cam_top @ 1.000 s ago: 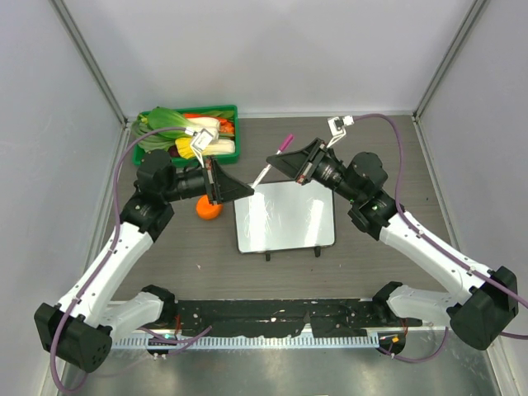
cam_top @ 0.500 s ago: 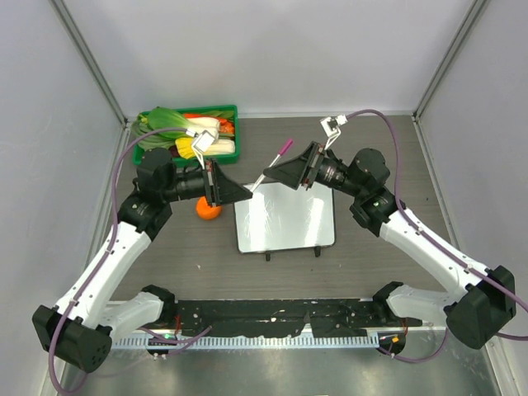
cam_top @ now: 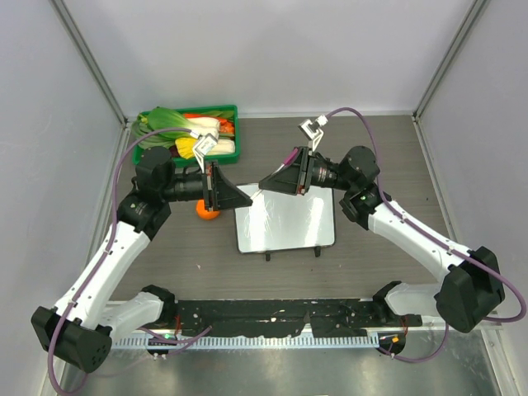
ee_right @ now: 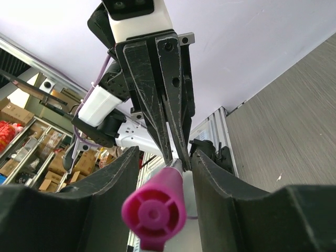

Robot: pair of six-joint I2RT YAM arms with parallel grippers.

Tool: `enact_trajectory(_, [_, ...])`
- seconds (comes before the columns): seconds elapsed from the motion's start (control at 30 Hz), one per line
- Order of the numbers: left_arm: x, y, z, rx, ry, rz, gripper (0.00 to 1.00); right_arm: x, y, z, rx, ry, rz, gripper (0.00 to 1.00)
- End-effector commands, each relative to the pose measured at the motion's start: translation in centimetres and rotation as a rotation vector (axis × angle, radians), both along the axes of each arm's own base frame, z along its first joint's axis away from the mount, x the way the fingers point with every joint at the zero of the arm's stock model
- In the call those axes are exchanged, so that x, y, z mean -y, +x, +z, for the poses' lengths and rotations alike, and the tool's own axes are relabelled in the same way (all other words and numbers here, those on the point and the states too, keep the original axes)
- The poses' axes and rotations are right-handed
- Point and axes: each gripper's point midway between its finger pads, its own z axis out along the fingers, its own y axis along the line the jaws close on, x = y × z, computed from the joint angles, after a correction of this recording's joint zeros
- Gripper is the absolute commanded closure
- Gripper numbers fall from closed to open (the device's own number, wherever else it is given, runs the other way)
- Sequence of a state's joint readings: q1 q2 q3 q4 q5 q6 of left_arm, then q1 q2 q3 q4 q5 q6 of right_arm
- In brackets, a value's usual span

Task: Write a sentence on the whiteboard
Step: Pass from the left arm to the right

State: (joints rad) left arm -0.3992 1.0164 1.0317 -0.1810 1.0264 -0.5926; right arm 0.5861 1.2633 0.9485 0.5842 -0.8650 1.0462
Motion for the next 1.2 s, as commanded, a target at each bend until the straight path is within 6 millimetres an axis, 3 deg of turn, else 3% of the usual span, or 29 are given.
enact_trajectory(0.0, [-0.1,-0.8,1.8,0.058,-0.017,-0.032,1.00,0.5,-1.3,2.5,0.100,0.034,0.032,0.53])
enact_trajectory(0.43, [-0.2,-0.8,1.6,0.061,-0.014,-0.012,1.00,0.7,-1.0,0.9,0.092,-0.027,-0.002,0.73])
enact_trajectory(0.6, [-0.3,-1.0,1.5,0.055,-0.013,-0.015,1.00,0.9,-1.0,1.4,0.097,-0.019,-0.025,0.82])
enact_trajectory(0.67, [-0.3,-1.0,1.5,0.054,-0.011,-0.010,1.00,1.0,-1.0,1.4,0.100,-0.022,-0.029,0.82])
enact_trajectory(0.77, [-0.4,-1.2,1.4,0.054,-0.011,-0.010,1.00,1.0,-1.1,1.6,0.102,-0.016,-0.025,0.67])
enact_trajectory(0.83, [-0.4,-1.1,1.4,0.056,-0.011,-0.006,1.00,1.0,-1.1,1.5,0.098,-0.017,-0.023,0.63])
enact_trajectory(1.17, [-0.3,-1.2,1.1,0.046,-0.013,-0.013,1.00,0.6,-0.9,1.3,0.077,-0.011,-0.005,0.65])
